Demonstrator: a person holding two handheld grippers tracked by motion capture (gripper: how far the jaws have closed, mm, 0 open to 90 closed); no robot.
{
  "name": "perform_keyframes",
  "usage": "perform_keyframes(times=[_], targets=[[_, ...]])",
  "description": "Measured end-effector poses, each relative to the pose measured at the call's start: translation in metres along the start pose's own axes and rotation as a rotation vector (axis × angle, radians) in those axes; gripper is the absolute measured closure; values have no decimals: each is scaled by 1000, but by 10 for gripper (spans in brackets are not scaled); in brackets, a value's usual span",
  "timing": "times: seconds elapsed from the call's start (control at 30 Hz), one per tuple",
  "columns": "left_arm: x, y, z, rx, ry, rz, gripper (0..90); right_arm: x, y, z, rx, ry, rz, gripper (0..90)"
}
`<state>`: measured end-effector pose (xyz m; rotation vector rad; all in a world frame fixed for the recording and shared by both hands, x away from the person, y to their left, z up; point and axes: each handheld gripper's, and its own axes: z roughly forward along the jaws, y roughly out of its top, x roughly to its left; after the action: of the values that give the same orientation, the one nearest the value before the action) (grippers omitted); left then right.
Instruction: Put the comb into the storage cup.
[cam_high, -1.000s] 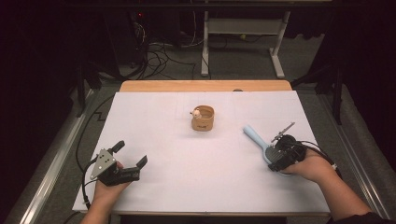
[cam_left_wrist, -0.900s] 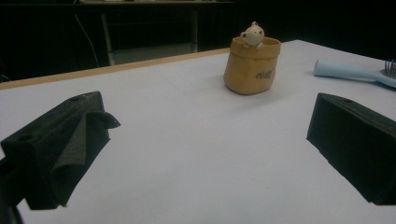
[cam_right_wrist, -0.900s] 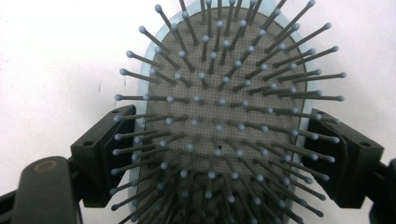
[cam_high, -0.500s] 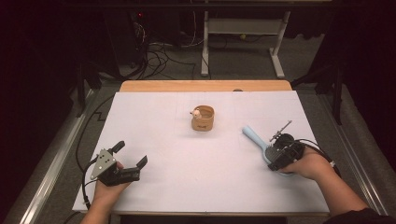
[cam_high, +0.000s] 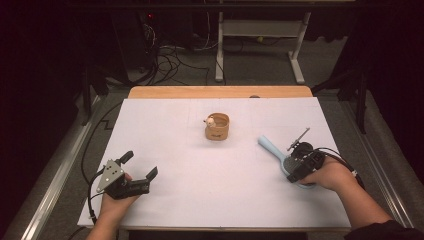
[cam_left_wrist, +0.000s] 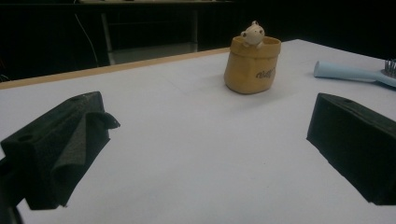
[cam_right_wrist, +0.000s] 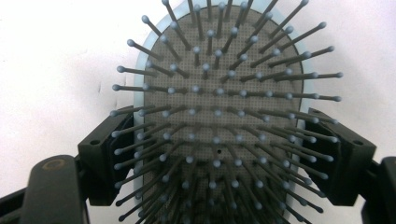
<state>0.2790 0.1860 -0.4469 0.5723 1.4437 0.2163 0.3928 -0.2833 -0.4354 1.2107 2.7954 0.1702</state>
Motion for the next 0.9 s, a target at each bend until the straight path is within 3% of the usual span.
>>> perform_keyframes(times=[0.1,0.3,0.43,0.6,0.63,0.67,0.8,0.83,0.87,0.9], targets=[[0,0,0,2,3,-8,2,0,0,0,2,1,9,202],[1,0,0,-1,-5,16,2,0,0,0,-4,1,5,206],[0,-1,-1,3,6,-2,2,0,-1,-1,-8,5,6,208],[1,-2,0,4,7,5,2,0,-1,-2,-14,3,7,209],[-1,-2,0,-2,17,-16,2,0,-2,-2,-15,6,11,209],[1,-3,0,0,7,5,2,-1,-2,-3,-18,7,8,209],[-1,-5,-1,4,9,1,2,0,-4,-6,-31,15,10,210],[-1,-6,-1,3,6,17,2,1,-6,-9,-35,19,18,210],[-3,-7,-1,7,16,-3,2,1,-6,-9,-35,19,18,210],[-1,-8,0,3,2,26,2,1,-7,-11,-45,27,20,210]])
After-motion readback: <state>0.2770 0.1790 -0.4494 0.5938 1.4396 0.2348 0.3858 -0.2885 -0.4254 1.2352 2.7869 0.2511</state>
